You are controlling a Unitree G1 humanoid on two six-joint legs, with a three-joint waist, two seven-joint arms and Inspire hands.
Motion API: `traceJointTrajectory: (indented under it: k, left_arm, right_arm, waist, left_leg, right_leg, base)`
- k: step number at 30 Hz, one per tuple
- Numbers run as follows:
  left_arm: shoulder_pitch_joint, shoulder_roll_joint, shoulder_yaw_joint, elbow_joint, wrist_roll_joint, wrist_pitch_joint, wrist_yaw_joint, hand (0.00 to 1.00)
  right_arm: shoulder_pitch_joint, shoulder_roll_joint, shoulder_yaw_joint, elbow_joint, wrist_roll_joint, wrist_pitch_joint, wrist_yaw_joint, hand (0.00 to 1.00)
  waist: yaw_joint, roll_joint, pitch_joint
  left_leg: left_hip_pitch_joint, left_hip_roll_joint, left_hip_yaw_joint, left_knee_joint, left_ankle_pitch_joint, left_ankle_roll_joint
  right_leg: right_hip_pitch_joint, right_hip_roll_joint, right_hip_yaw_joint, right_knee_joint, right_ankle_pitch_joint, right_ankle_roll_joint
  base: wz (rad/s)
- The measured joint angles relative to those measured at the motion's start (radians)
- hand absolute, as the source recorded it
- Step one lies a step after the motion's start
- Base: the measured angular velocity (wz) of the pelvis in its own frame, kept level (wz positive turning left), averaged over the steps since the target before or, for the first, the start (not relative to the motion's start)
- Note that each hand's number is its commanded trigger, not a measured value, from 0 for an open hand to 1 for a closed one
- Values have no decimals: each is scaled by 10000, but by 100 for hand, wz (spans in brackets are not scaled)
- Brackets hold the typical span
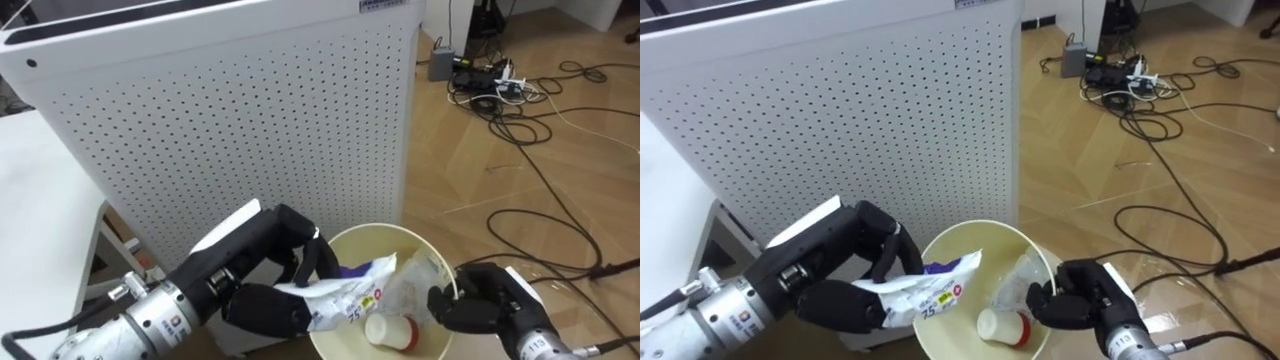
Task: Pick garbage
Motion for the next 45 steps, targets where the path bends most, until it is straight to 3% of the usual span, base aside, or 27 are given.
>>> traceJointTrajectory:
  k: [1,2,3,6,23,26,31,33,45]
  left_arm:
    - [-14,-52,-83,76,-10,-3,1,62]
    - [-22,-63,-139,131,-12,-9,1,10]
    - [-24,-91,-231,243,-11,-9,1,0]
    - [-27,-280,-342,473,-3,-8,-1,0]
    - [-201,-575,-352,595,12,-8,309,0]
    - [-216,-767,-327,592,12,-8,326,0]
    - [-317,-1406,-330,592,10,-17,753,0]
    - [-328,-1502,-331,592,8,-66,871,0]
    - [-327,-1575,-313,591,5,-144,1624,0]
  right_arm:
    - [-7,1,18,0,11,0,28,100]
    - [-18,1,31,0,15,0,58,100]
    - [-62,0,85,0,15,0,99,100]
    - [-169,0,160,-2,8,-6,180,100]
    - [-201,14,319,-1,-477,-106,187,100]
    - [-192,212,361,0,-686,-106,191,100]
    - [-190,608,600,-1,-719,-106,280,100]
    - [-185,724,600,-1,-720,-106,423,100]
    - [-171,718,677,0,-703,-106,662,100]
  waist:
    - [-2,-22,0]
    - [-4,-35,3]
    - [-3,-74,19]
    - [-11,-150,16]
    - [52,-181,-2]
    - [-3,-213,-20]
    - [-33,-295,-31]
    - [-35,-319,-36]
    - [92,-387,-42]
  left_leg:
    - [4,0,9,1,0,0]
    - [4,1,10,1,0,0]
    - [4,17,34,0,1,-1]
    - [-86,36,25,82,1,-2]
    - [-186,38,-47,135,12,14]
    - [-203,36,-45,161,12,15]
    - [-174,60,2,222,13,15]
    - [-168,68,14,229,12,15]
    - [-106,84,-8,297,23,35]
  right_leg:
    - [4,-3,-1,0,0,0]
    - [4,-3,0,0,0,0]
    - [-7,1,4,-1,0,0]
    - [-50,16,-5,-1,0,-1]
    - [-156,23,-18,136,0,-2]
    - [-161,23,4,136,0,-2]
    - [-141,27,55,139,0,-2]
    - [-137,28,52,139,0,-2]
    - [-121,36,34,204,7,-13]
  base:
    - [0]
    - [0]
    - [0]
    - [0]
    - [0]
    - [0]
    - [-3]
    - [0]
    - [0]
